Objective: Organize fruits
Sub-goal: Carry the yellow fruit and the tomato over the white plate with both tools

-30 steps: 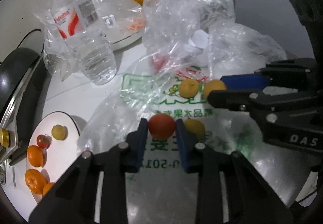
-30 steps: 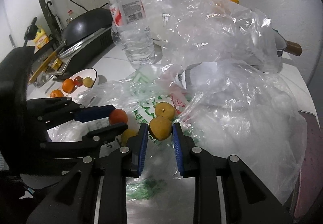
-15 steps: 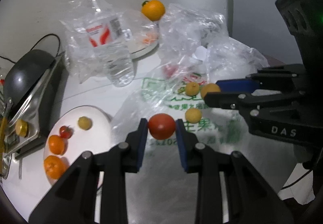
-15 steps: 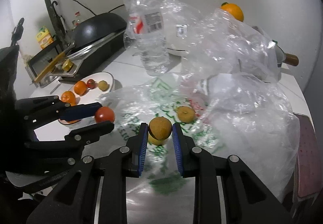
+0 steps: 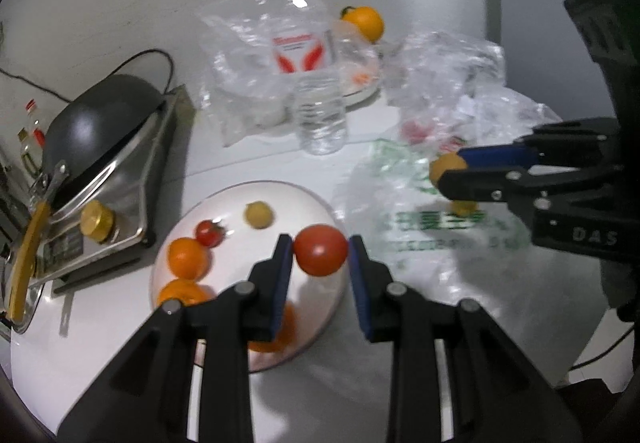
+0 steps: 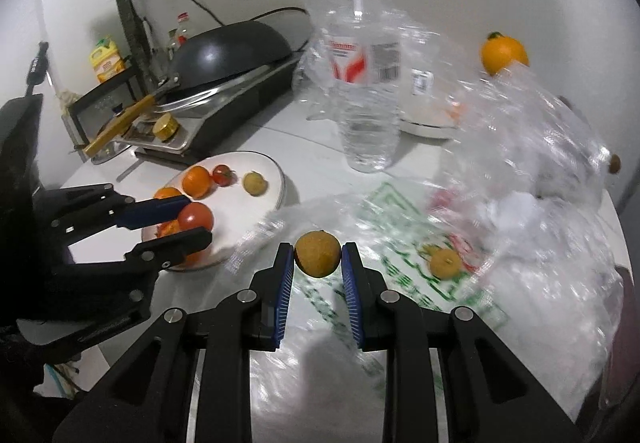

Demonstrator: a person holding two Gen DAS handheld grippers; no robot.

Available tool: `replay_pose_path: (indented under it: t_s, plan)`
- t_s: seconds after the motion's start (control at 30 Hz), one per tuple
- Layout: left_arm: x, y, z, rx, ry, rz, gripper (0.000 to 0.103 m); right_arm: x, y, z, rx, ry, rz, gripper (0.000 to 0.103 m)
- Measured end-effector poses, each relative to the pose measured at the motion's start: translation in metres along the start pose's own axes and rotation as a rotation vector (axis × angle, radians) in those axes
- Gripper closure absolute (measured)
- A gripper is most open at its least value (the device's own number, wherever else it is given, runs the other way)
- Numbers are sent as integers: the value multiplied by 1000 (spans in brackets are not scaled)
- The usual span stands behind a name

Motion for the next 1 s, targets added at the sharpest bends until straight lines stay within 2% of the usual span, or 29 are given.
replay_pose_path:
  t_s: [0.33,0.47,0.7,1.0]
  plan:
    - [-51,27,12,-8,-33,20,74,-39,23,36,-18,-88,24,76]
    - [-66,38,19,-24,-46,-21,74,-47,34,48,-25,-104,38,76]
    - [-77,54,34,-19,-42,-3,74,-49,54,65,-47,-114,55,76]
    - [-85,83,45,-69,-51,-16,74,-45,84,75,-85,-119,82,76]
Point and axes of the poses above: each gripper's, at about its wrist camera, not at the fingertips, and y roughly the way its jaws point, x to its right, z to its top, the point moved 2 cm from there along y, roughly the way its jaws point, and after that the axes turned 14 degrees about -x, right-handed, at the moved point
